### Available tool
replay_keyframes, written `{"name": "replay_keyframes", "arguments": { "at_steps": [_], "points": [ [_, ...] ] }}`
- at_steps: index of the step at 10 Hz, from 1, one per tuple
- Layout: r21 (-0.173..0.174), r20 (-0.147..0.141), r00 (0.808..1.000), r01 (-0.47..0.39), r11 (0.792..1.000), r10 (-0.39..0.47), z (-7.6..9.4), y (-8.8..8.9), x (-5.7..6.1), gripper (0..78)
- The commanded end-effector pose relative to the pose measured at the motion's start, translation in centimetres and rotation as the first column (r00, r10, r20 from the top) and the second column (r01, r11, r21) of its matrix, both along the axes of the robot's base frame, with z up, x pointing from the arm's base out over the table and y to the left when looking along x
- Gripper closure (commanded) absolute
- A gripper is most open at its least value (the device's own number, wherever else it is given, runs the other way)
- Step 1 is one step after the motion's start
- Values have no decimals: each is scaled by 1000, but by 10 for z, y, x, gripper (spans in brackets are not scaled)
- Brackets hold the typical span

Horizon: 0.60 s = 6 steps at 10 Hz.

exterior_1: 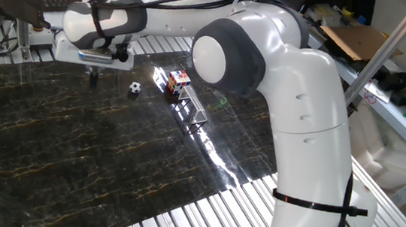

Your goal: Push the soccer ball into the goal

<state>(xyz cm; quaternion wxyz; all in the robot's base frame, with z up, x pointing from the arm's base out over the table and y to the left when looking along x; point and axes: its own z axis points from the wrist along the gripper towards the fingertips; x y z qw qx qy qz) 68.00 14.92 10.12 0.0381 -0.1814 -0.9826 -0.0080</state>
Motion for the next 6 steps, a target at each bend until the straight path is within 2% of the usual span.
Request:
{"name": "replay_keyframes", "arguments": {
  "at_steps": [1, 2, 3, 5, 6],
  "points": [
    [26, 19, 997, 71, 997, -71, -1, -21, 41, 776],
    [25, 23, 996, 81, 996, -82, -3, -22, 44, 776],
    [23, 41, 990, 134, 991, -135, -8, -23, 49, 776],
    [20, 42, 987, 152, 988, -153, -13, -33, 50, 776],
    [21, 39, 986, 162, 987, -163, -18, -46, 49, 776]
  ]
}}
